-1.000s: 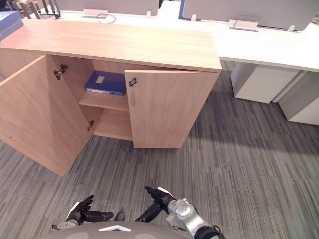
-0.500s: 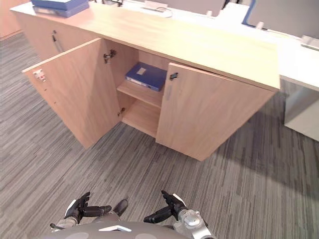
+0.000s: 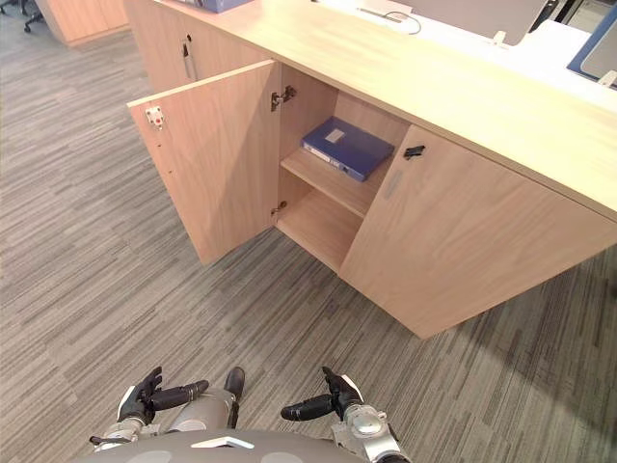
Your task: Walk over to the cabinet, pick up the folder, carry it to the office cabinet, place the folder inside the office cabinet, then close the office cabinet door
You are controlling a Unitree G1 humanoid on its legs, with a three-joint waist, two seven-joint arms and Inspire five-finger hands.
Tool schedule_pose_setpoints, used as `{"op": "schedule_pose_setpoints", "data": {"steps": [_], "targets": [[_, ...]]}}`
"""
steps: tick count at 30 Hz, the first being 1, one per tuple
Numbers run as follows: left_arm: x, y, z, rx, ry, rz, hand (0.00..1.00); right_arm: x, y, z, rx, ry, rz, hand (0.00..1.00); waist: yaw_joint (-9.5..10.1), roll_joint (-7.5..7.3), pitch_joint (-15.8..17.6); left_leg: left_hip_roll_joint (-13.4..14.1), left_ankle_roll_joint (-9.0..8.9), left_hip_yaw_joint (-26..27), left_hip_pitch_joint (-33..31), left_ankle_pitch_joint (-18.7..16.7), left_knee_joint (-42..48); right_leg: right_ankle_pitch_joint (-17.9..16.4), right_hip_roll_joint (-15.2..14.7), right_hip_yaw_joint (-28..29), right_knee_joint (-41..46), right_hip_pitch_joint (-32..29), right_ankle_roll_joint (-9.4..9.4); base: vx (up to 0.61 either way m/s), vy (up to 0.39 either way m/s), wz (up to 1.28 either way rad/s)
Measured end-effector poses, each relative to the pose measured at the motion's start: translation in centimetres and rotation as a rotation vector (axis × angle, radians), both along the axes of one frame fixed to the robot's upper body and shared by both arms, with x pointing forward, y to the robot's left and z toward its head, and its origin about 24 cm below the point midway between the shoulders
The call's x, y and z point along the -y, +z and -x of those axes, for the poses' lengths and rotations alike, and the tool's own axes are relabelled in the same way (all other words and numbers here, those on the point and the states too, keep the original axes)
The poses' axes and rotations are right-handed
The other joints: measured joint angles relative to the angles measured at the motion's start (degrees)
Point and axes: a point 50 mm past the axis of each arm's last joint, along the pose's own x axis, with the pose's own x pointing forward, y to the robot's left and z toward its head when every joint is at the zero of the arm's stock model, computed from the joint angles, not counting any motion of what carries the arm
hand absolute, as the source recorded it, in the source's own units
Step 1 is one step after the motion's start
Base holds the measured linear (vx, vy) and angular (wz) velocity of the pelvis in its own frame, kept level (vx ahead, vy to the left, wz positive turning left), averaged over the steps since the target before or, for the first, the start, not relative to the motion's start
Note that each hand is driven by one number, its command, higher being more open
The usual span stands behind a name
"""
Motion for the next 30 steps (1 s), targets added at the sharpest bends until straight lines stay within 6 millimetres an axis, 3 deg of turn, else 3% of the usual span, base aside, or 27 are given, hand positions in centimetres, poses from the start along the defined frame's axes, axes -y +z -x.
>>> {"op": "schedule_pose_setpoints", "data": {"steps": [7, 13, 26, 27, 30], "targets": [[-0.2, -0.1, 0.3, -0.014, 0.013, -0.003, 1.00, -0.6, -0.2, 0.1, -0.010, -0.010, -0.016, 1.00, 0.40, -0.26, 0.1, -0.9, -0.16, -1.7, 1.8, 2.8, -4.2, 0.8, -0.4, -1.7, -0.2, 1.2, 1.41, 0.01, -0.039, 0.19], [-0.3, -0.5, 1.0, -0.049, 0.021, -0.006, 1.00, -0.5, -0.2, 0.1, -0.005, -0.025, -0.005, 1.00, 0.04, -0.35, 0.1, 0.2, -0.41, -2.8, 6.6, 9.1, -15.4, 0.7, 0.3, -2.0, -0.1, 0.9, 1.19, -0.06, -0.040, 0.04], [-0.1, -0.7, 1.3, -0.058, 0.040, 0.009, 1.00, -0.8, -0.2, 0.1, -0.004, -0.033, -0.013, 1.00, -0.22, -0.06, 0.5, -0.2, -0.28, -3.7, 7.0, 10.4, -16.3, 0.6, 0.5, -2.8, 0.0, 1.6, 1.25, -0.05, -0.002, 0.06], [-0.1, -0.6, 1.2, -0.056, 0.042, 0.008, 1.00, -0.8, -0.2, 0.1, -0.003, -0.040, -0.015, 1.00, -0.40, -0.22, 0.5, -0.2, 0.44, -1.8, 6.5, 9.7, -15.4, 0.7, 0.3, -3.2, 0.0, 1.9, 1.24, -0.04, 0.032, 0.27], [-0.5, -0.4, 0.9, -0.021, 0.105, 0.015, 1.00, -0.4, -0.1, 0.0, 0.003, -0.098, -0.022, 1.00, -1.27, 0.08, 1.3, 3.4, 3.48, 14.6, 2.0, 4.2, -4.5, 1.3, -0.4, -5.4, 0.2, 4.0, 2.11, -0.01, 0.030, 0.31]]}}
